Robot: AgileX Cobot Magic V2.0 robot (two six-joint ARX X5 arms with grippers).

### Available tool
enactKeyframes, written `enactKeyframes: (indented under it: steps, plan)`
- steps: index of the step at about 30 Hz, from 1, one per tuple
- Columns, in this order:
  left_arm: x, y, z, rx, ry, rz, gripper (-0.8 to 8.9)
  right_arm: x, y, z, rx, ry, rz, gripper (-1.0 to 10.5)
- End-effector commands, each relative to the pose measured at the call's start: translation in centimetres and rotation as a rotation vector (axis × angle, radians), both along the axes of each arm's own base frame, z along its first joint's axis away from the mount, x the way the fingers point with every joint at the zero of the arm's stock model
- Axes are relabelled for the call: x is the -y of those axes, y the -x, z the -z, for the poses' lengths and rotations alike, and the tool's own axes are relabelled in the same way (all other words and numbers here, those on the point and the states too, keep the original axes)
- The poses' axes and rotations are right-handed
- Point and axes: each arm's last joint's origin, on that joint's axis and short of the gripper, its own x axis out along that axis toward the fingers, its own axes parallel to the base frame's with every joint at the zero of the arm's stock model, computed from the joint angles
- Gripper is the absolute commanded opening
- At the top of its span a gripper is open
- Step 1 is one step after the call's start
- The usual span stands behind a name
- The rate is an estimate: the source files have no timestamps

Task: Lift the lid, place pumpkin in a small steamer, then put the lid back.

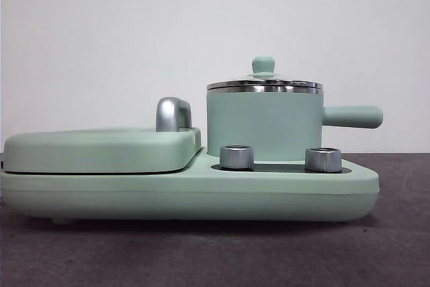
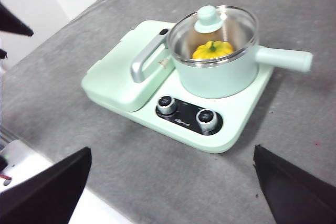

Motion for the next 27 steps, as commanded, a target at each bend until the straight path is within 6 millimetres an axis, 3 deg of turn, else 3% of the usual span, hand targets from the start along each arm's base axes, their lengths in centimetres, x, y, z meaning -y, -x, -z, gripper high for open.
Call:
enactKeyframes:
  steps: [1,7,13,15,16,17,18,27]
  plan:
    - [-2.1,2.4,1.4,-0.025,0.158,-0.163,4.29,0.0,0.0,-0.1,0.002,-0.010,-0.006,4.8]
    - [-5.6,6.4,3.1,0.015,0.331,-0.305,4.20,0.0,0.0,-0.1,0.001,-0.011,-0.010,4.8]
    - [-7.2,8.3,3.4,0.054,0.372,-0.303,3.63,-0.1,0.1,-0.1,-0.006,-0.021,-0.038,4.8]
    - [-7.3,8.5,3.4,0.059,0.377,-0.301,2.70,-0.1,0.1,-0.1,-0.006,-0.020,-0.038,4.8]
    - [-7.3,8.5,3.4,0.063,0.373,-0.299,1.23,-0.1,0.1,-0.1,-0.006,-0.021,-0.038,4.0]
    - [-7.3,8.5,3.4,0.075,0.363,-0.290,-0.20,-0.1,0.1,-0.1,-0.006,-0.020,-0.038,2.5]
    - [-7.3,8.4,3.4,0.081,0.358,-0.286,0.19,-0.1,0.1,-0.1,-0.006,-0.019,-0.039,0.0]
    - [-7.3,8.5,3.6,0.083,0.334,-0.278,0.06,0.0,0.1,-0.1,-0.005,-0.016,-0.027,0.3]
